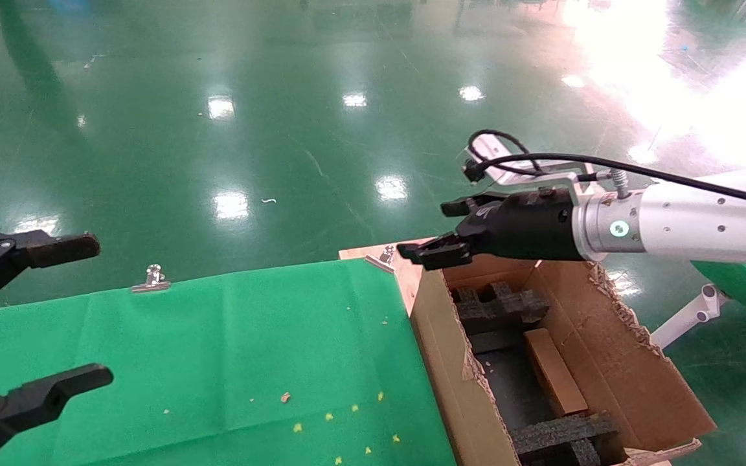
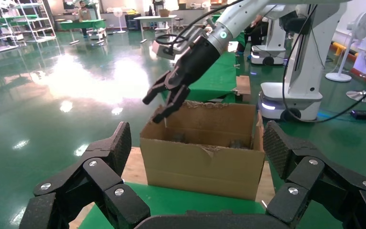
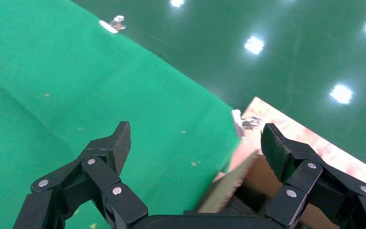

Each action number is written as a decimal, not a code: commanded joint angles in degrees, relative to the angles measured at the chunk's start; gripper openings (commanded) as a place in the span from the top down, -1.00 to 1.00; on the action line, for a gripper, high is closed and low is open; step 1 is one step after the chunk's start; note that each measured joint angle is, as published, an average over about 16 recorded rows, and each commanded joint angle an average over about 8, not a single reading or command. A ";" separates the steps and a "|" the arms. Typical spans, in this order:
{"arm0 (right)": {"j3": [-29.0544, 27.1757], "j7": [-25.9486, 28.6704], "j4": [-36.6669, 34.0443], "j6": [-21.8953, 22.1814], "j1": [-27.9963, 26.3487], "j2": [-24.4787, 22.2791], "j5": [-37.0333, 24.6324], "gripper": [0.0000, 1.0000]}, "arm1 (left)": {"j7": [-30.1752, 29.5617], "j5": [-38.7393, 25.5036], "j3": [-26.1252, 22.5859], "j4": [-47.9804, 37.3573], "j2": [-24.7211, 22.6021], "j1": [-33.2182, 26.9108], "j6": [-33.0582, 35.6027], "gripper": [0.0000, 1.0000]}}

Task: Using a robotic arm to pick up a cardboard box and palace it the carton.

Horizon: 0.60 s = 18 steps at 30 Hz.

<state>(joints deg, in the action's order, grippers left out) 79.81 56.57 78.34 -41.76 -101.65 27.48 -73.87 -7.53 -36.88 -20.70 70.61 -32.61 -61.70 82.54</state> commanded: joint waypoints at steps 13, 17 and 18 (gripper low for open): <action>-17.05 -12.25 -1.27 -11.74 10.71 2.01 8.56 -1.00 | 0.00 0.00 0.00 0.00 0.00 0.00 0.00 -1.00; -21.92 -15.74 -1.63 -15.09 13.77 2.59 11.00 -1.00 | 0.00 0.00 0.00 0.00 0.00 0.00 0.00 -1.00; -23.17 -16.64 -1.73 -15.96 14.56 2.74 11.62 -1.00 | 0.00 0.00 0.00 0.00 0.00 0.00 0.00 -1.00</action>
<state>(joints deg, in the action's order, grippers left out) 56.64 39.93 76.61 -57.72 -87.09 30.22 -62.24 -7.53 -36.88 -20.70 70.61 -32.61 -61.70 82.54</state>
